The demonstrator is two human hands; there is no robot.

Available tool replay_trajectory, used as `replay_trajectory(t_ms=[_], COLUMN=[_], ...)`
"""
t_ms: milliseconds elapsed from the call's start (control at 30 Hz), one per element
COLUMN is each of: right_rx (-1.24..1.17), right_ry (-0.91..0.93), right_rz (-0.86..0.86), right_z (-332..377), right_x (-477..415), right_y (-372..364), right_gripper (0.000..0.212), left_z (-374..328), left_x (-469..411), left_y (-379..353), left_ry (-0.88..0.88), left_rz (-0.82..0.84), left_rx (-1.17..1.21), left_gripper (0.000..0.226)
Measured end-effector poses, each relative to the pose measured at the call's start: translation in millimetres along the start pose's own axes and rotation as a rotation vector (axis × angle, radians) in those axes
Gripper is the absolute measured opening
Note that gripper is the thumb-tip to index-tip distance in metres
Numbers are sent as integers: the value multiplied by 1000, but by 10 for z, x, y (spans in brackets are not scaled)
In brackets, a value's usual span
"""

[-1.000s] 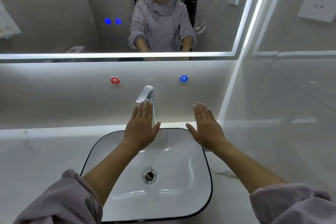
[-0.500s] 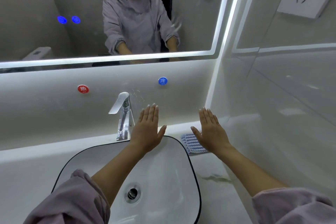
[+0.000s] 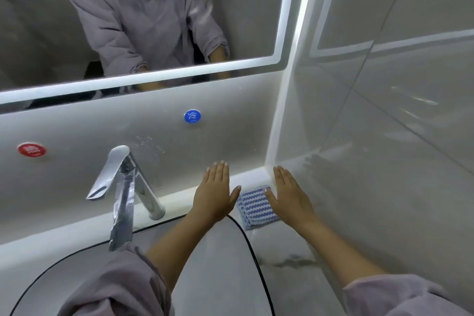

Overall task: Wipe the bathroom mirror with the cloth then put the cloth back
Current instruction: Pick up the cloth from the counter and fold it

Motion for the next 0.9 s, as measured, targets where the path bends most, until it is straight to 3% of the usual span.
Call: replay_trajectory(t_ms=[400,767,900], right_rx=[-112,-73,-93], right_ry=[-220,-318,-334], right_rz=[203,200,190], right_z=[-371,-539,-525], right_x=[-267,-439,-483], right_y=[-817,-1131,-1149], right_gripper=[68,66,55], left_z=[49,-34,-24], left_x=[-653,-936,-962], left_y=[-826,-1226,-1295], left_ry=[102,164,200], left_rz=[391,485,482], left_rx=[135,245,293], left_gripper=[76,35,32])
Point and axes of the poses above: each hand's wrist, its own x-axis away from the middle knuckle, its own y-axis out of the back of the hand, z = x × y, the point moved 2 cm from there along -x, towards the middle knuckle, and after that the axes turned 1 degree about y, right-handed, at the moved point
